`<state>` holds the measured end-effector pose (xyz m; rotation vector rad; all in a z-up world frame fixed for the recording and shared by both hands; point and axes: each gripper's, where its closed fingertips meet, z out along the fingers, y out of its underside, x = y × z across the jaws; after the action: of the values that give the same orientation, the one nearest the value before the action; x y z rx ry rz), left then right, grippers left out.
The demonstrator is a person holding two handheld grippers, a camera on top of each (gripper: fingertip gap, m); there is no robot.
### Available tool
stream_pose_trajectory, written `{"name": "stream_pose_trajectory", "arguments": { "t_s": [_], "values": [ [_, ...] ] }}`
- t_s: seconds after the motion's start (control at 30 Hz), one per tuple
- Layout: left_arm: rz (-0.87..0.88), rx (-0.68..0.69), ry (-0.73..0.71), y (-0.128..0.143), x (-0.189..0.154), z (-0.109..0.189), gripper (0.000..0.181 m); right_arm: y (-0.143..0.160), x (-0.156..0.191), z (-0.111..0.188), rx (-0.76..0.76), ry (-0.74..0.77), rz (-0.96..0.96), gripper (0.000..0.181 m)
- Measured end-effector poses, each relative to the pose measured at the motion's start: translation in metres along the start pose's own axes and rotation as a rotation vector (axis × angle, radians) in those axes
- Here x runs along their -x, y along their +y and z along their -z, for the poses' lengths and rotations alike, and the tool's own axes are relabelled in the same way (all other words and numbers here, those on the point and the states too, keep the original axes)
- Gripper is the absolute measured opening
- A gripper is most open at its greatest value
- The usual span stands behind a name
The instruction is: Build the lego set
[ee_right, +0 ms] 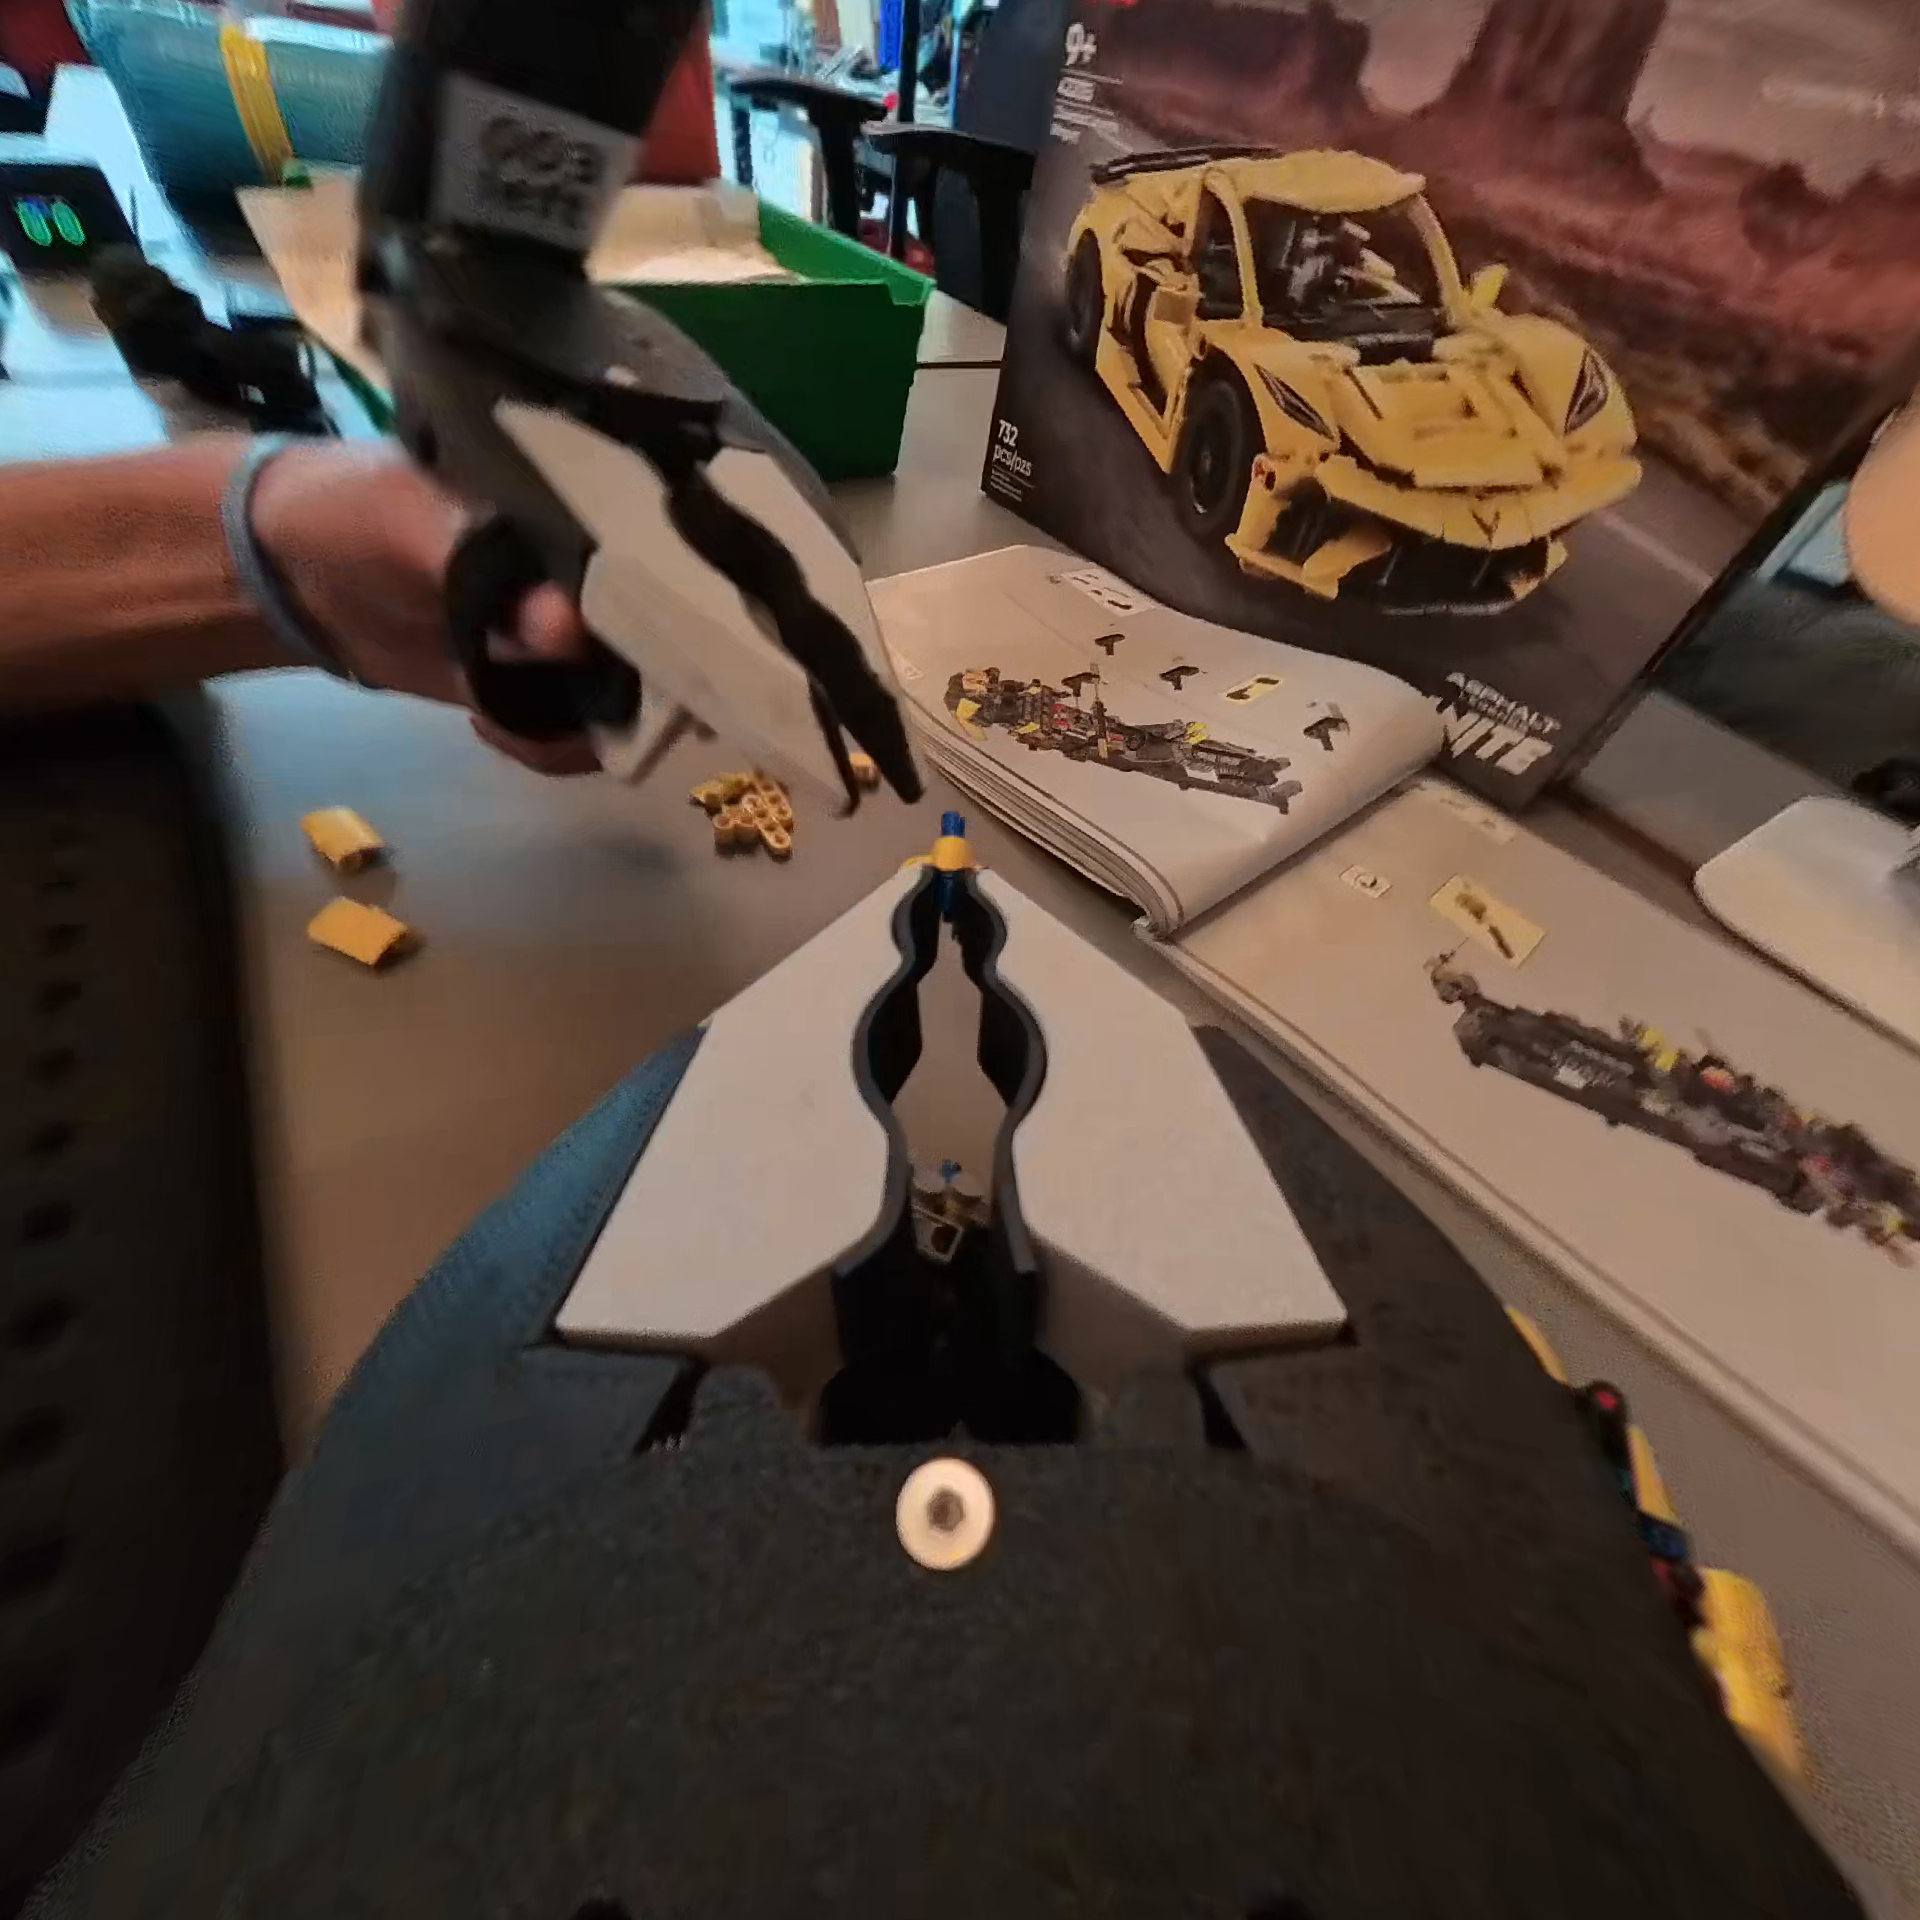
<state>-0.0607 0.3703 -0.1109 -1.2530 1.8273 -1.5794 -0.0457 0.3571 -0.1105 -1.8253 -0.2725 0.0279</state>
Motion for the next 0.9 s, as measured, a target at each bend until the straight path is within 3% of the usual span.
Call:
{"name": "stream_pose_trajectory", "arguments": {
  "t_s": [0.1, 0.2, 0.47, 0.6, 0.8, 0.9],
  "values": [
    [-0.268, -0.002, -0.167, -0.002, 0.0, -0.008, 0.018, -0.001, -0.003, -0.001, -0.01, -0.035, -0.162, 0.003],
    [-0.41, -0.012, -0.237, -0.004, -0.004, -0.013, 0.016, -0.004, -0.008, 0.0, -0.034, -0.066, -0.298, 0.002],
    [-0.403, -0.011, -0.273, -0.005, -0.002, -0.023, 0.016, -0.006, -0.007, 0.0, -0.045, -0.096, -0.358, 0.001],
    [-0.472, -0.055, -0.323, -0.014, -0.005, -0.02, 0.0, -0.006, -0.002, -0.002, -0.034, -0.115, -0.362, 0.0],
    [-0.456, 0.015, -0.366, -0.004, 0.013, -0.005, 0.001, -0.004, -0.018, 0.003, -0.036, -0.039, -0.332, 0.0],
    [-0.412, 0.133, -0.43, 0.01, 0.042, 0.015, 0.002, -0.006, -0.033, 0.011, -0.061, -0.001, -0.349, 0.0]
  ]
}}
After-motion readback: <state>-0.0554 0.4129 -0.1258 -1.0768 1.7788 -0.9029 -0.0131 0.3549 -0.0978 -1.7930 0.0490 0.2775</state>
